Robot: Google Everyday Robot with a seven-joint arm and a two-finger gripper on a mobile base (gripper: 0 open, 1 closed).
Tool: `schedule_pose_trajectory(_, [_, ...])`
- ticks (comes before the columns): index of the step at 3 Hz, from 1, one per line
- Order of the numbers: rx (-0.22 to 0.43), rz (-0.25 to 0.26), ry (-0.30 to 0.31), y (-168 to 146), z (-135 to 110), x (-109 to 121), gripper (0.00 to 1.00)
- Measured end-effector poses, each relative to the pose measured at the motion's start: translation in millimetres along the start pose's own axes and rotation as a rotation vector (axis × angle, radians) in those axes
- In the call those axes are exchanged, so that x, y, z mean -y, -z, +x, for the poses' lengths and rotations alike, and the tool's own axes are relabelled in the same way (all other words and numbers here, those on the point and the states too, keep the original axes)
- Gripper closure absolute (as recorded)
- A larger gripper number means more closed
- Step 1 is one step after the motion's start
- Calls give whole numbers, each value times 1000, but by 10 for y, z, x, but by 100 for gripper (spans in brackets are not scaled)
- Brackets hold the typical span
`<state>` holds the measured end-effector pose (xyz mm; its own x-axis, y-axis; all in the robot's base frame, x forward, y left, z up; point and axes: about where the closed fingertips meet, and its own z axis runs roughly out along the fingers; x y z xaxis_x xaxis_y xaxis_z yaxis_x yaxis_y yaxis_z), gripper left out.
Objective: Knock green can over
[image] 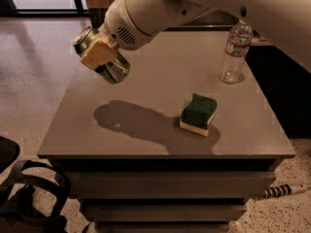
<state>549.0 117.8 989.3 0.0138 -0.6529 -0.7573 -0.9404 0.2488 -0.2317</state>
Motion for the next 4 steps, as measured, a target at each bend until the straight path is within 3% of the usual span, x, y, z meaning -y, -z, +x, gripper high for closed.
schedule_pose_trajectory(2, [-313,46,3,46,520,356,100])
schedule_pose_trajectory(3, [-434,44,27,-59,700,354,100])
schedule_pose_trajectory(4, [-488,4,41,-328,836,222,100])
